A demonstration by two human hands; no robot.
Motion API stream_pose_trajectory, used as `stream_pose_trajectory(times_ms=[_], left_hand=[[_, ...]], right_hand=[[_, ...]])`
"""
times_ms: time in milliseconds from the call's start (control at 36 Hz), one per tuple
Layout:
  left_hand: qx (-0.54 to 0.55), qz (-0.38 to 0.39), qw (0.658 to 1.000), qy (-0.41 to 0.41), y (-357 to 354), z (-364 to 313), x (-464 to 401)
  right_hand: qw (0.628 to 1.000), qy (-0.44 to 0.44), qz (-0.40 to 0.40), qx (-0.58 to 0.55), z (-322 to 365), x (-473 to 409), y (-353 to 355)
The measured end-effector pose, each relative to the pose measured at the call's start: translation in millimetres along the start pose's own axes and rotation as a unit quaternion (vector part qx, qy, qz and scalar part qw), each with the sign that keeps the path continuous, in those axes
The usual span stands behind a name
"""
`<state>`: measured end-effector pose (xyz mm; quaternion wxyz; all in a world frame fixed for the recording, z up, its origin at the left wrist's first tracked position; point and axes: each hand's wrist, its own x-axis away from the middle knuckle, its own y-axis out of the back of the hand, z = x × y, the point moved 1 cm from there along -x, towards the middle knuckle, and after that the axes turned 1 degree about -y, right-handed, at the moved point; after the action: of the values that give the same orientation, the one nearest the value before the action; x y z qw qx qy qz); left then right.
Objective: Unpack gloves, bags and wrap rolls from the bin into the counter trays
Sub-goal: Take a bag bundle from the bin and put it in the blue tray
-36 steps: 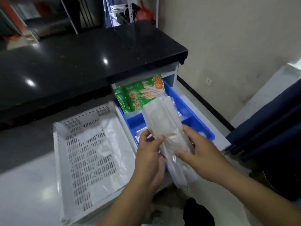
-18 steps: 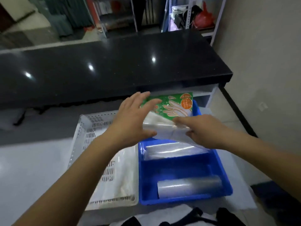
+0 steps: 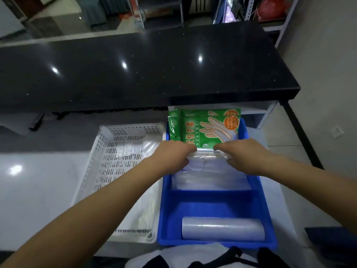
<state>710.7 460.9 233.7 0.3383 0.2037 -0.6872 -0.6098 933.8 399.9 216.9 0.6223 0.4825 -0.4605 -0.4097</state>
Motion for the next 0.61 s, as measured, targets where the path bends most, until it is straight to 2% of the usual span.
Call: stream_pose_trajectory(times_ms=[222,333,472,611], left_hand=[[0.028,-0.044,0.998,0.037,-48.8,-6.5,3.5],[0.042,-0.061,0.996,0.051,-59.3,-7.1,7.4],[0.059,-0.021,0.997,0.048,-55.1,-0.8,2.1],[0.097,0.004,0.994,0.059,-46.3,1.9,-5.4]], right_hand=[[0.998,-0.030,-0.047,-0.010,-5.6,11.6,-24.1],[0.998,-0.039,-0.043,0.000,-3.0,12.9,-36.0],[0.998,-0.046,-0.035,-0.021,-6.2,6.6,-37.7],[0.995,-0.063,0.034,-0.064,-13.7,-7.1,-25.7]])
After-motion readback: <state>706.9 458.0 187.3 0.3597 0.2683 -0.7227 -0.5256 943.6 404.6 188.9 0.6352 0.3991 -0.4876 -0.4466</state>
